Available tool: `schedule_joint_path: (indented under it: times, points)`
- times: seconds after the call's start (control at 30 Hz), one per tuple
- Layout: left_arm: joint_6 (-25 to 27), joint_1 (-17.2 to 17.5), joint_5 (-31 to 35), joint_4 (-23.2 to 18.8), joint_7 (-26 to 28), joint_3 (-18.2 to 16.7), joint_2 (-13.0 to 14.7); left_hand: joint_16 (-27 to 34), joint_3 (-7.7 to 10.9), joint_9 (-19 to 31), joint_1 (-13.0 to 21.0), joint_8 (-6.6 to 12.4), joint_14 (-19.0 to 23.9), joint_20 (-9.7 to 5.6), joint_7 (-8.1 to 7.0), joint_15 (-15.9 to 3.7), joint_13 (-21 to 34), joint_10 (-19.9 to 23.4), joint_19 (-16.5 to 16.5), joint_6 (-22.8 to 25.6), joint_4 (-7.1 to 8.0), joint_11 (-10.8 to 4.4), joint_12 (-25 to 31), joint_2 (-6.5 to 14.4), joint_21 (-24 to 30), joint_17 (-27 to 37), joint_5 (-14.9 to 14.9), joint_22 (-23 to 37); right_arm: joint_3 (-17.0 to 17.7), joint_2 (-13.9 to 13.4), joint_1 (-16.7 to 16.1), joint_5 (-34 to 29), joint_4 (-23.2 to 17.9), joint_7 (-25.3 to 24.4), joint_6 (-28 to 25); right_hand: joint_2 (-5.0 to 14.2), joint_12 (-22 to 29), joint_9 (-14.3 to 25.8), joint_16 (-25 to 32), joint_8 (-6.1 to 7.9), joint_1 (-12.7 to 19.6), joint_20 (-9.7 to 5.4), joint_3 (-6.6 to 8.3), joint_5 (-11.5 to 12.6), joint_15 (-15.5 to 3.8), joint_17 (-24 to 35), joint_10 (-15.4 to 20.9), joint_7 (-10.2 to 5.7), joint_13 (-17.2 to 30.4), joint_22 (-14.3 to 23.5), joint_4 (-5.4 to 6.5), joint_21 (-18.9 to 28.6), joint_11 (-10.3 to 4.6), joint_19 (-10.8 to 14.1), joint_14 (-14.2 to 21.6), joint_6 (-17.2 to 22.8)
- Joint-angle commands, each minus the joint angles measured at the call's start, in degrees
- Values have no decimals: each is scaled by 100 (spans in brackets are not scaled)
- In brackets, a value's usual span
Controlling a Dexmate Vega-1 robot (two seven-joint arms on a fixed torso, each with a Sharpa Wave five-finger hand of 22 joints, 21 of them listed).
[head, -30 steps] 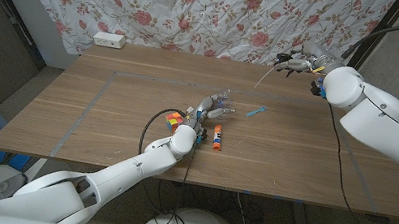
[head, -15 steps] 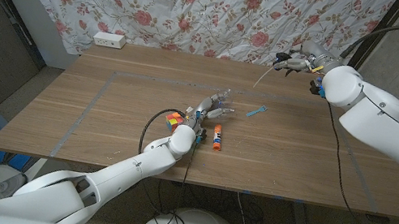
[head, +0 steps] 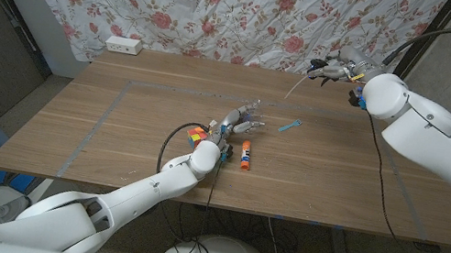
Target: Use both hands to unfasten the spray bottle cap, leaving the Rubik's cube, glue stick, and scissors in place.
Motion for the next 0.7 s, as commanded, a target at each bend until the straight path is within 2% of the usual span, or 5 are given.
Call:
schedule_joint_path:
  times: [0.03, 0.2, 0.53, 0.6, 0.7]
  points:
    - [0, 95, -11, -157, -23, -39, 100, -5, -33, 33, 42, -186, -147, -6, -242, -9, 12, -155, -55, 21, -33, 27, -19, -113, 28, 22, 8, 17, -34, 33, 18, -28, 14, 11, -5, 53, -18, 27, 31, 50, 35, 1, 22, 27, -11, 22, 34, -65, 13, 5, 23, -3, -3, 0, 57, 129]
    - [46, 122, -2, -237, -38, -50, 143, -17, -62, 38, 29, -293, -322, -17, -233, -71, 9, -284, -136, -40, -21, 23, -23, -187, 12, 25, 3, 17, -30, 46, 11, -22, 3, 4, -15, 55, -18, 25, 29, 53, 36, 3, 21, 29, -19, 24, 38, -60, 13, 5, 23, -3, -12, 0, 52, 132]
    - [101, 203, -24, -368, -30, -98, 207, -7, -115, 38, -38, -365, -443, -9, -221, 2, 5, -418, -200, -23, -1, 88, -28, -292, 7, 27, -9, 17, -53, 40, 16, -41, -39, 16, -39, 57, -20, 21, 30, 65, 36, 9, 19, 32, -27, 26, 43, -61, 13, 5, 22, 0, -9, 11, 58, 155]
    - [91, 219, -29, -372, -18, -106, 206, 2, -122, 38, -41, -415, -463, -7, -153, 0, 5, -434, -211, -84, 1, 90, -17, -309, 11, 28, -8, 17, -61, 45, 22, -52, -50, 10, -78, 58, -21, 20, 31, 67, 36, 12, 19, 33, -22, 26, 42, -64, 13, 5, 21, 1, -9, 14, 60, 156]
    - [88, 237, -51, -378, -28, -116, 206, -4, -130, 38, -36, -444, -511, -12, -142, -3, 4, -453, -223, -121, -6, 96, -14, -335, 12, 28, -9, 18, -62, 35, 24, -51, -69, 21, -78, 58, -20, 19, 28, 65, 36, 18, 17, 34, -27, 27, 46, -60, 13, 5, 21, 0, -6, 13, 53, 151]
